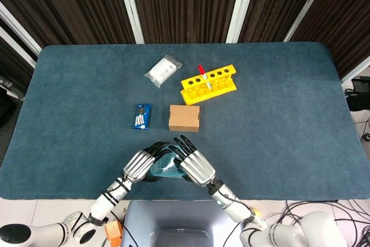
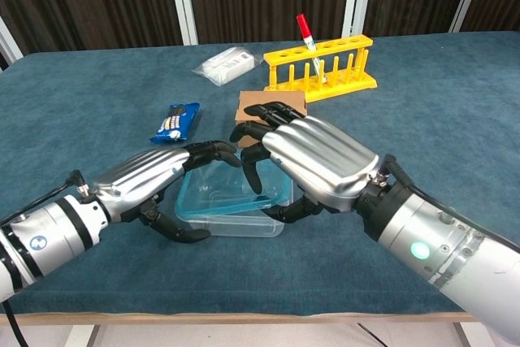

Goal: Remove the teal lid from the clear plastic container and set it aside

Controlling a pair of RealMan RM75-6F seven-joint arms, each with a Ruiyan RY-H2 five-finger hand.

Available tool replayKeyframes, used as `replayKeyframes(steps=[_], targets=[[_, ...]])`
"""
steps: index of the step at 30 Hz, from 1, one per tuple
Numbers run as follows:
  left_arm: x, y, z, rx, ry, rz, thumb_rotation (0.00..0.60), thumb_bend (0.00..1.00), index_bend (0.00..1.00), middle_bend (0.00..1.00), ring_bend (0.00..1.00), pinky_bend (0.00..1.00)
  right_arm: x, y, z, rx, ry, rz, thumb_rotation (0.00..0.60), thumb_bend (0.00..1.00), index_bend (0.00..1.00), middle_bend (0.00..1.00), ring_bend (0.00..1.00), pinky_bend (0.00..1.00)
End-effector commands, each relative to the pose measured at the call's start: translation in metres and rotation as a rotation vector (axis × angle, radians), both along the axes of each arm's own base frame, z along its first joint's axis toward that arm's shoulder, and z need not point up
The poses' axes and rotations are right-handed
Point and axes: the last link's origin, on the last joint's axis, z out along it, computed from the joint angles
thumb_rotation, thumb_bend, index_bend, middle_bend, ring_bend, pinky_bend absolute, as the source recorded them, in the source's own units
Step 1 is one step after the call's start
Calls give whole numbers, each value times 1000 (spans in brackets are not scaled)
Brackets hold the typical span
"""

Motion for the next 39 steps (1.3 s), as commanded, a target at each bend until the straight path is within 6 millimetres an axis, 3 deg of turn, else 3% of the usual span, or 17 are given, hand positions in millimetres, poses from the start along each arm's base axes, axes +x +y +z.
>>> replayKeyframes(steps=[1,5,9,20,32,39], targets=[[2,-1,5,-1,-45,11,600,297,227,196,108,252,-1,1,1,-5,-12,10,600,444,749,205,17,0],[5,0,11,15,-108,9,600,288,112,94,13,201,-1,1,4,-15,-19,22,600,454,776,218,25,0],[6,2,18,34,-132,5,600,275,37,12,0,159,-1,2,8,-25,-22,42,600,477,783,224,26,0],[-1,7,39,96,-138,13,600,269,19,0,0,138,3,3,25,-77,-61,92,600,477,799,235,44,0],[-34,16,88,226,-96,76,600,270,19,0,0,135,-2,-8,82,-194,-112,150,600,476,799,235,44,0],[-63,19,126,297,-50,130,600,270,19,0,0,114,-32,-22,125,-337,-2,191,600,477,799,235,43,0]])
